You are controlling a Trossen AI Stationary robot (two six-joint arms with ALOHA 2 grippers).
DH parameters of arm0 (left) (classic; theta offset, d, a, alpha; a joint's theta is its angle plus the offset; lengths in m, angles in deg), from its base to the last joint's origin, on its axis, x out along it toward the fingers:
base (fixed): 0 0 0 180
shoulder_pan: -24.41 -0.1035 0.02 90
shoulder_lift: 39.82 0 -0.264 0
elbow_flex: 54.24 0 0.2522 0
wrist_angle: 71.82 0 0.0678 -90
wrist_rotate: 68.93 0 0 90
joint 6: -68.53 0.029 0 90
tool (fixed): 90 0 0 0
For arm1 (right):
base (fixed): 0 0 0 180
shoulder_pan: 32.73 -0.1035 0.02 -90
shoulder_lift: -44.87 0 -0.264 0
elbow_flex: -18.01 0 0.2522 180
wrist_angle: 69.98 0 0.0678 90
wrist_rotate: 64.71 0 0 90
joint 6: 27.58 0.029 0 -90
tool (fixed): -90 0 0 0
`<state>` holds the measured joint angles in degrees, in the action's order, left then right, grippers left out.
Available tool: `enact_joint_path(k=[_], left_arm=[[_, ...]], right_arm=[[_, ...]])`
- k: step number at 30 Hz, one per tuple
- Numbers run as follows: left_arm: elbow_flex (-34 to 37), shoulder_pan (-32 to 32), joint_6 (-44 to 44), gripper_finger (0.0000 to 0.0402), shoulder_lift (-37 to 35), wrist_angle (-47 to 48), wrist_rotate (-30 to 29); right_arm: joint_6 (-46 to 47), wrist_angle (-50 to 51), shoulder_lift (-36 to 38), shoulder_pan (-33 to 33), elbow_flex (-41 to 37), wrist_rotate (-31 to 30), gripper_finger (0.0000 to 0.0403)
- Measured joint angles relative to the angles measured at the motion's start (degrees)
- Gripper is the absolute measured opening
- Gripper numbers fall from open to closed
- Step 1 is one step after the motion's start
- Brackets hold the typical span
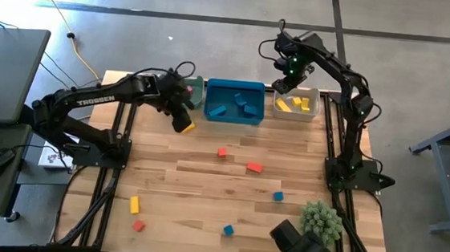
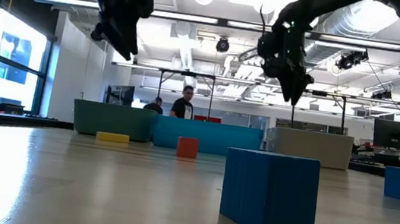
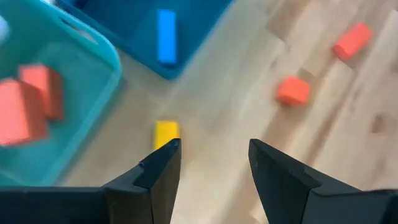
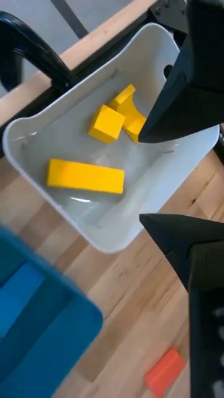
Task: Sort & place blocks by color
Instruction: Put the orange block into the green bin
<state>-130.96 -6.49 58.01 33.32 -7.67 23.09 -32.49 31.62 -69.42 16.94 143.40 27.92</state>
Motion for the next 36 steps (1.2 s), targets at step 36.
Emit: enact_joint_path(k=[36], left_arm=[[0.00,52.65,-70.91,0.0179,0.02,23.02,3.35]], right_arm=[[12.52,-4.32,3.42,-16.06,0.04,-1.53,0.0183]])
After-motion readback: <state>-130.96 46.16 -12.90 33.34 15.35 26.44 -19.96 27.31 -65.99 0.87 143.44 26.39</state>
